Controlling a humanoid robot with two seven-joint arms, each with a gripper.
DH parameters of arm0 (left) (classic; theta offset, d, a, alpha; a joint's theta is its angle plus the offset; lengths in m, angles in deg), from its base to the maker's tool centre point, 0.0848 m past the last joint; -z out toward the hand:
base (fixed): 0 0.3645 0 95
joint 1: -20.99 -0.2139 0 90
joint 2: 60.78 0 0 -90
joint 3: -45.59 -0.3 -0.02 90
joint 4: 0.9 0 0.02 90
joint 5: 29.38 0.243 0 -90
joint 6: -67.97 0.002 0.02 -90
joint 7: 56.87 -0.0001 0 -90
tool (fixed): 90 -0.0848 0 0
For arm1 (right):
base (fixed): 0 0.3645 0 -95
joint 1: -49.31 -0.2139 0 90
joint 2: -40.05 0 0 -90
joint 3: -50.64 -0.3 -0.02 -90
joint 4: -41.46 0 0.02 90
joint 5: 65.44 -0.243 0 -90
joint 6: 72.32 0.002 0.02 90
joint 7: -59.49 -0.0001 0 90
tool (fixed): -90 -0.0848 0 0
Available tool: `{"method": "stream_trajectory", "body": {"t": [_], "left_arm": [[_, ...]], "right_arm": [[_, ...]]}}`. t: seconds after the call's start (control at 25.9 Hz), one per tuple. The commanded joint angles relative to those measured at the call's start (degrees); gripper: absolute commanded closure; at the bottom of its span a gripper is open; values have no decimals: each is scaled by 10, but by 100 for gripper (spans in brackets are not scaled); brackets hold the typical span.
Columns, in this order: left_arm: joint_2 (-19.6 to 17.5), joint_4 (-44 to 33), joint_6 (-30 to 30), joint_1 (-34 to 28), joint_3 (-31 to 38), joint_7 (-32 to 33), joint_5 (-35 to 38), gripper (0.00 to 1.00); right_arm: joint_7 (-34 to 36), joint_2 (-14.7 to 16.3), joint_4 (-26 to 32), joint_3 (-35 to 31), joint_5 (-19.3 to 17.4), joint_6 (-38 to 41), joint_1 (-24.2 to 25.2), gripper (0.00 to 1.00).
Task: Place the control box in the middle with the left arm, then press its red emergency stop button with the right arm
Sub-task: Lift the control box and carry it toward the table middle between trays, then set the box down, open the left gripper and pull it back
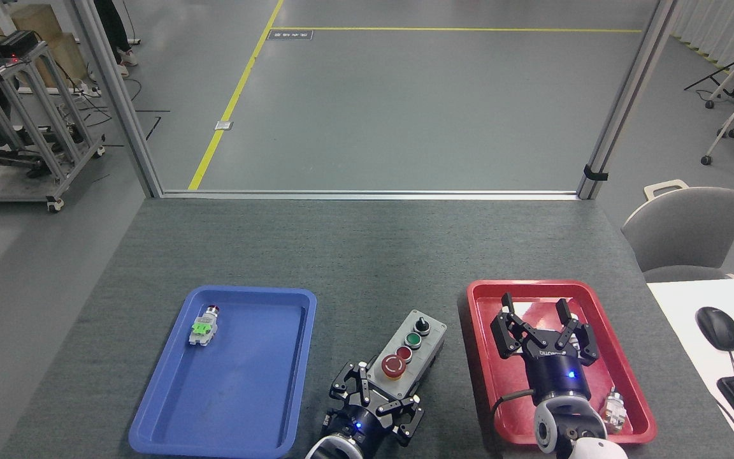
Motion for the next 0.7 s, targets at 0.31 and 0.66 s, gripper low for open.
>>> {"method": "stream_trajectory", "body": {"t": [0.31, 0.66], "left_arm": [[-10, -77, 21, -36, -2, 26, 0, 2], [-208, -382, -34, -220, 42, 25, -75, 1]], "right_arm": [[5, 0, 0, -1, 0, -4, -6, 0], [4, -1, -1, -18, 1, -2, -9, 9]]}}
